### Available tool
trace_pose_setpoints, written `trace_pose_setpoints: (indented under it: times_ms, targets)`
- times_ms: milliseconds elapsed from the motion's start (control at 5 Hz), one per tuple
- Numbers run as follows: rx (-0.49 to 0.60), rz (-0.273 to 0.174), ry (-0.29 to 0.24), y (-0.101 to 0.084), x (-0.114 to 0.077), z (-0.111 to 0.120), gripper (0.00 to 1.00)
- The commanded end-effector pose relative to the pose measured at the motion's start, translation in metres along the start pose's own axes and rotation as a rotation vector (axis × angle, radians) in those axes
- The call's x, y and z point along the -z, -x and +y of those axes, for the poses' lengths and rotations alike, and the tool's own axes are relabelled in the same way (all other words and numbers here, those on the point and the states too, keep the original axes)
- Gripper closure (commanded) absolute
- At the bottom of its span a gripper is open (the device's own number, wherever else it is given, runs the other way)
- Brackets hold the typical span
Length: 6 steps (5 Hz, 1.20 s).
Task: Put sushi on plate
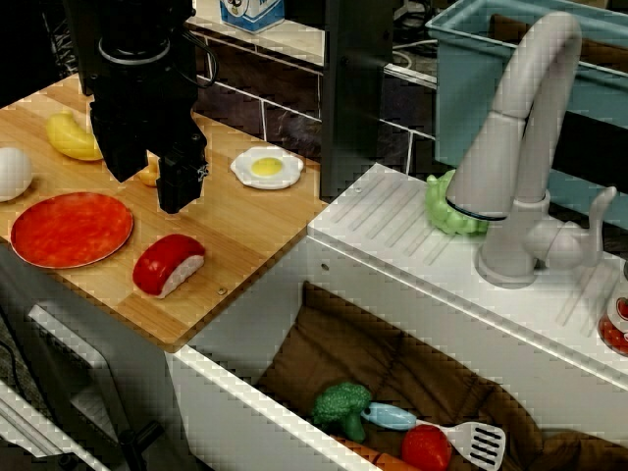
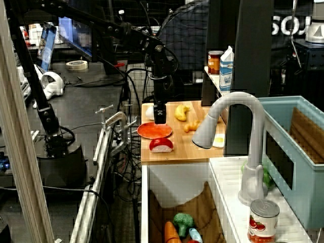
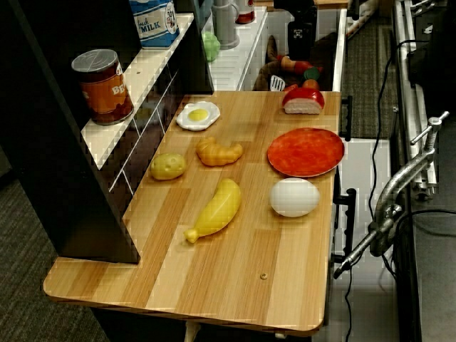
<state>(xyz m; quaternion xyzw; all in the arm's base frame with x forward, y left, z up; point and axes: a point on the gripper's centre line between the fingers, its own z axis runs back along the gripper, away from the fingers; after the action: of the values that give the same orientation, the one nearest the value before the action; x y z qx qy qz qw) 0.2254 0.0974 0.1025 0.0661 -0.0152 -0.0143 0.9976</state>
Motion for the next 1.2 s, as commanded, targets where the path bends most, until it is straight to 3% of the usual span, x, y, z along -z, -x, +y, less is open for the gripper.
trace_pose_setpoints:
  times_ms: [0, 200, 400, 800, 1000]
  targets:
    - [0.0, 0.0, 0.0, 0.0, 0.0, 0.0, 0.0]
    - [0.013, 0.031, -0.067, 0.003, 0.036, -0.005, 0.0]
    - [0.024, 0.052, -0.09, 0.007, 0.065, -0.006, 0.0]
    - [0.02, 0.055, -0.085, 0.017, 0.078, -0.002, 0.0]
    - [0.01, 0.064, -0.08, 0.018, 0.081, -0.002, 1.0]
